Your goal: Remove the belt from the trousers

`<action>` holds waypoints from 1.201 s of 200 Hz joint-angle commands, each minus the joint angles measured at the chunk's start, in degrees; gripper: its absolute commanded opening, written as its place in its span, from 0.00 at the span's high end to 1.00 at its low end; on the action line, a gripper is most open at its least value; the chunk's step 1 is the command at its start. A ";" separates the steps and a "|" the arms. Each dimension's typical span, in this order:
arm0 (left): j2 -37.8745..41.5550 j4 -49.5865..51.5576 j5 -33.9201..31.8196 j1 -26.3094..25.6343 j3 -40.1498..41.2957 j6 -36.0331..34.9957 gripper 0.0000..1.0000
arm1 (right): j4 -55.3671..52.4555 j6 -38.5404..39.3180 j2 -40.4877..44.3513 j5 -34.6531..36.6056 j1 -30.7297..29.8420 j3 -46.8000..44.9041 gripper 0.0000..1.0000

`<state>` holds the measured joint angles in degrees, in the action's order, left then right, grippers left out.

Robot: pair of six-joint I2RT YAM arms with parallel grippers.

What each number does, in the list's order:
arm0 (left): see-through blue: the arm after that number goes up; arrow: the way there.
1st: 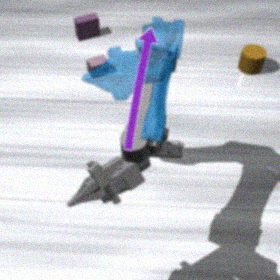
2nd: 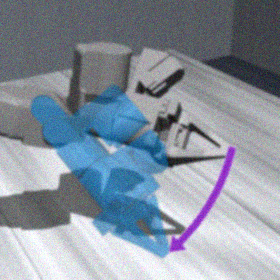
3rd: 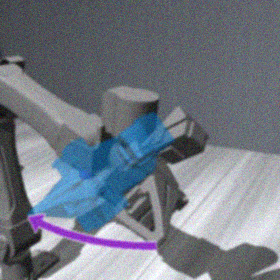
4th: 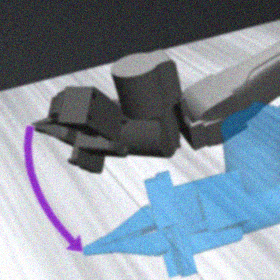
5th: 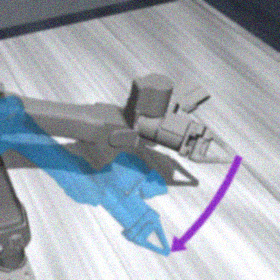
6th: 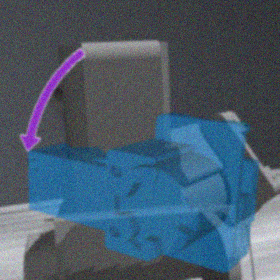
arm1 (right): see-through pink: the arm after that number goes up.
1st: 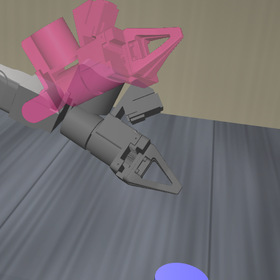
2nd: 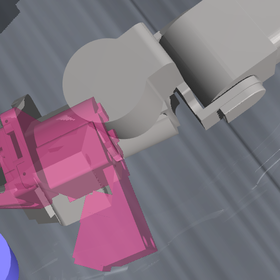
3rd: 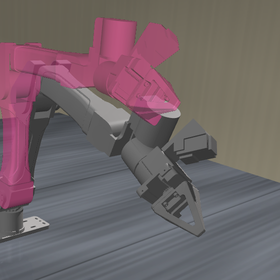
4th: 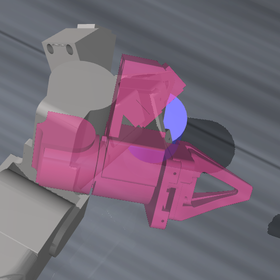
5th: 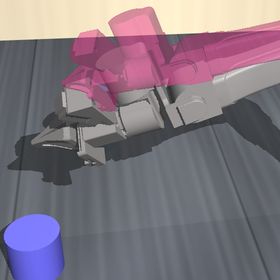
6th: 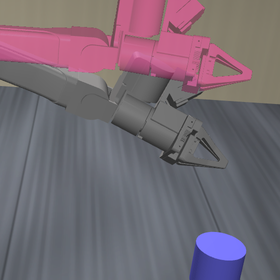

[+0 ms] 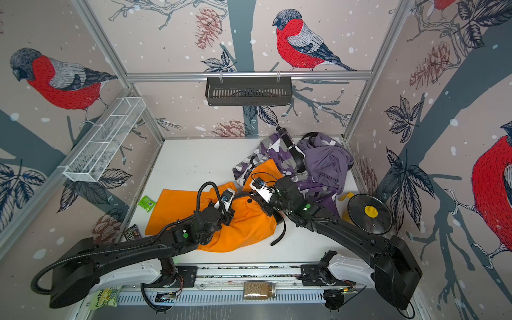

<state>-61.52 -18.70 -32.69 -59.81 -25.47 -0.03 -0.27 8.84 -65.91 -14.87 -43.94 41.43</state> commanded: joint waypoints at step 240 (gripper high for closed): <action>2.33 -1.97 -6.56 -0.48 2.02 0.03 1.00 | -4.74 4.23 -9.59 -9.58 0.56 8.25 0.69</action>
<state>-60.29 -18.26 -35.07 -60.47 -24.29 -0.99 -4.03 13.39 -75.50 -22.15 -44.40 49.52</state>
